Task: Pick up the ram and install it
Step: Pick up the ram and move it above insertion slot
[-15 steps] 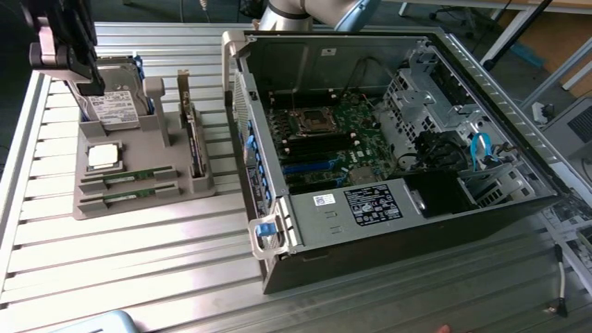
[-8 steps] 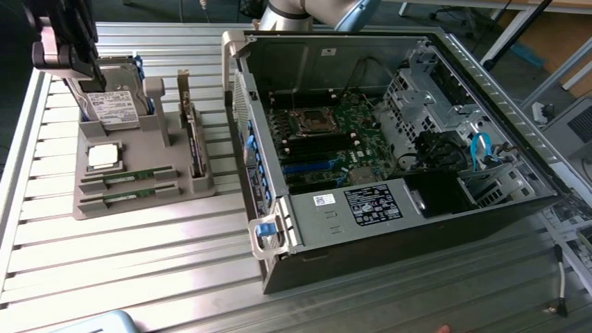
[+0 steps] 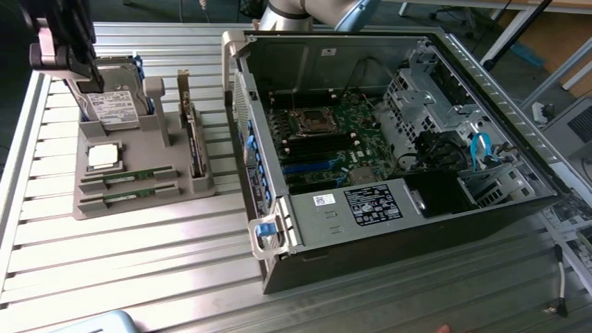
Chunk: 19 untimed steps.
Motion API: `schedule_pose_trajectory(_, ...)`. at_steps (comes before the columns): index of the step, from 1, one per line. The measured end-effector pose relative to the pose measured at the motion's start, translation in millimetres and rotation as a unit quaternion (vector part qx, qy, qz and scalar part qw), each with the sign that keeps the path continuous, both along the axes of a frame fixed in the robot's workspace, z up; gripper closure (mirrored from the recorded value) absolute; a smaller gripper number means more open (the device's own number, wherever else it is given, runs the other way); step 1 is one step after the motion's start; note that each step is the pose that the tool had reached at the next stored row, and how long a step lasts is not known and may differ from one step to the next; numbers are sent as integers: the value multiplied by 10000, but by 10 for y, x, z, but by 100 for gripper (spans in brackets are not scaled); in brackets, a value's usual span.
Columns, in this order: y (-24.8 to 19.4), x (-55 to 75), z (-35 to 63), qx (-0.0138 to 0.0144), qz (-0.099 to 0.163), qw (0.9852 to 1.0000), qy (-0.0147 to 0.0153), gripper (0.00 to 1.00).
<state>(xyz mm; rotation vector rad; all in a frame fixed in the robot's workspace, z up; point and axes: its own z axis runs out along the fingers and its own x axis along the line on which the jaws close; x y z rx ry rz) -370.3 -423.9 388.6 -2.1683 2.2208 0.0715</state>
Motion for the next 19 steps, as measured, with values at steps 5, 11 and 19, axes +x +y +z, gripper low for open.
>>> schedule_pose_trajectory(5, 0, -11, -1, 0, 0, 10000, 0, 90)
schedule_pose_trajectory(11, 3, -62, -2, 0, 0, 10000, 2, 90)
schedule_pose_trajectory(19, 4, -69, -2, 0, 0, 10000, 18, 90)
